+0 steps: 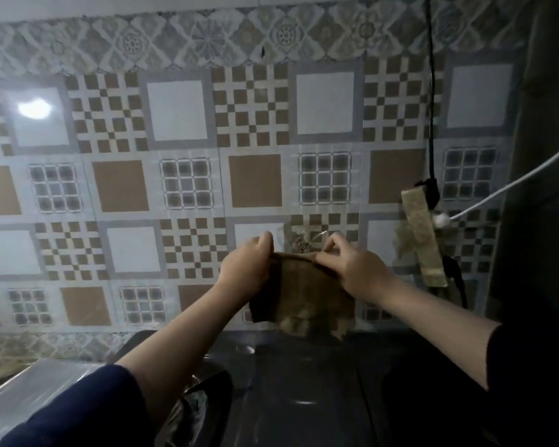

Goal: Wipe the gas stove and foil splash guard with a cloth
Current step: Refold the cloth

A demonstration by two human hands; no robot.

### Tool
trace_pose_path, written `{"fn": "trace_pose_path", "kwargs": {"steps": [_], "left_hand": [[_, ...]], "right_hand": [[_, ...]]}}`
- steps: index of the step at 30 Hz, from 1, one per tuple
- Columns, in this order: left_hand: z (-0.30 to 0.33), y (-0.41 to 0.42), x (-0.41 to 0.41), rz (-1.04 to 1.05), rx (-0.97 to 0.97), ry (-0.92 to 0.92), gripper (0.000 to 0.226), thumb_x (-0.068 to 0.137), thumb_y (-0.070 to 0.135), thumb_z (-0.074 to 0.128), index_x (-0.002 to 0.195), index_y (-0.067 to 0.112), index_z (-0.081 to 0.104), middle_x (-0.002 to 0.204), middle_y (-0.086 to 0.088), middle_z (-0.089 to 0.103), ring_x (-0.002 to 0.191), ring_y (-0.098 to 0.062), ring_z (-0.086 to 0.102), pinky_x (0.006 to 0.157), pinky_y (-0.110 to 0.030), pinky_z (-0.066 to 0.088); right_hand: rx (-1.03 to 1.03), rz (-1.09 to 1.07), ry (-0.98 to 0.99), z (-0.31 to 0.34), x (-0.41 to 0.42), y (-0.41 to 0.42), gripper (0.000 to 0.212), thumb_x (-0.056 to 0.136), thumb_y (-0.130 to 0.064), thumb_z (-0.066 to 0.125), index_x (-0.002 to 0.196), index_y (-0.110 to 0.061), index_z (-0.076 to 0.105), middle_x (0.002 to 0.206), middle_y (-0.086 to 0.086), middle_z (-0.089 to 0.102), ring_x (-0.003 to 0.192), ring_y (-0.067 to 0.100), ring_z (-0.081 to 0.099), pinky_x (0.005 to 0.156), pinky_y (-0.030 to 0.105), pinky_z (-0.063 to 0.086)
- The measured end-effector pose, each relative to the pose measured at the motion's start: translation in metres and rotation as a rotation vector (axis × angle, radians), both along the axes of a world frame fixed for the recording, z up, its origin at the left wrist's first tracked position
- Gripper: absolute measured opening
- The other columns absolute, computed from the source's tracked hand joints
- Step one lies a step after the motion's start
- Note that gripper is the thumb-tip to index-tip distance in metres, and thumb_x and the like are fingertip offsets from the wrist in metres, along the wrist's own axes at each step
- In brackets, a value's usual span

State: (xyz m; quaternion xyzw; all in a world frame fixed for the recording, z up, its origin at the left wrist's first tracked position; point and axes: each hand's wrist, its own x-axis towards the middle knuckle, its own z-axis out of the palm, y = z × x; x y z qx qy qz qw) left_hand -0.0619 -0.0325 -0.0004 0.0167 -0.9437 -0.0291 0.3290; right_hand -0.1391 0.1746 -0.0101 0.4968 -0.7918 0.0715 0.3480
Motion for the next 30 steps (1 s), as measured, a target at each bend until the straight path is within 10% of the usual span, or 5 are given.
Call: {"fn": "trace_pose_path", "kwargs": {"steps": [11, 14, 19, 30], "left_hand": [[-0.016, -0.012, -0.088, -0.080, -0.494, -0.098, 0.040, 0.094, 0.023, 0.053, 0.130, 0.013, 0.042, 0.118, -0.009, 0.049, 0.089, -0.022, 0.059, 0.064, -0.026, 0.040], [-0.026, -0.011, -0.103, -0.027, -0.436, -0.135, 0.037, 0.094, 0.023, 0.053, 0.128, 0.014, 0.044, 0.120, -0.009, 0.049, 0.092, -0.024, 0.060, 0.070, -0.029, 0.048], [-0.053, -0.008, -0.113, -0.009, -0.203, -0.124, 0.033, 0.094, 0.020, 0.052, 0.127, 0.017, 0.050, 0.118, -0.007, 0.051, 0.091, -0.022, 0.060, 0.072, -0.029, 0.053], [-0.074, 0.003, -0.106, -0.047, 0.198, -0.213, 0.032, 0.087, 0.024, 0.057, 0.119, 0.023, 0.057, 0.112, -0.003, 0.046, 0.103, -0.021, 0.049, 0.081, -0.037, 0.053]], "right_hand": [[0.193, -0.258, 0.110, -0.017, -0.075, -0.020, 0.020, 0.084, -0.018, 0.066, 0.103, -0.013, 0.060, 0.103, 0.017, 0.055, 0.044, 0.021, 0.050, 0.036, 0.022, 0.032], [0.208, -0.313, 0.024, -0.023, -0.085, -0.031, 0.025, 0.093, -0.015, 0.053, 0.118, -0.013, 0.053, 0.132, 0.024, 0.045, 0.065, 0.027, 0.062, 0.048, 0.030, 0.039], [-0.006, -0.315, -0.244, -0.035, -0.080, -0.048, 0.040, 0.091, -0.004, 0.047, 0.127, -0.020, 0.050, 0.125, 0.007, 0.052, 0.112, 0.027, 0.051, 0.081, 0.037, 0.048], [-0.231, -0.307, -0.746, -0.062, -0.077, -0.050, 0.042, 0.080, 0.003, 0.056, 0.115, -0.018, 0.055, 0.124, 0.001, 0.046, 0.105, 0.019, 0.052, 0.086, 0.034, 0.051]]}}
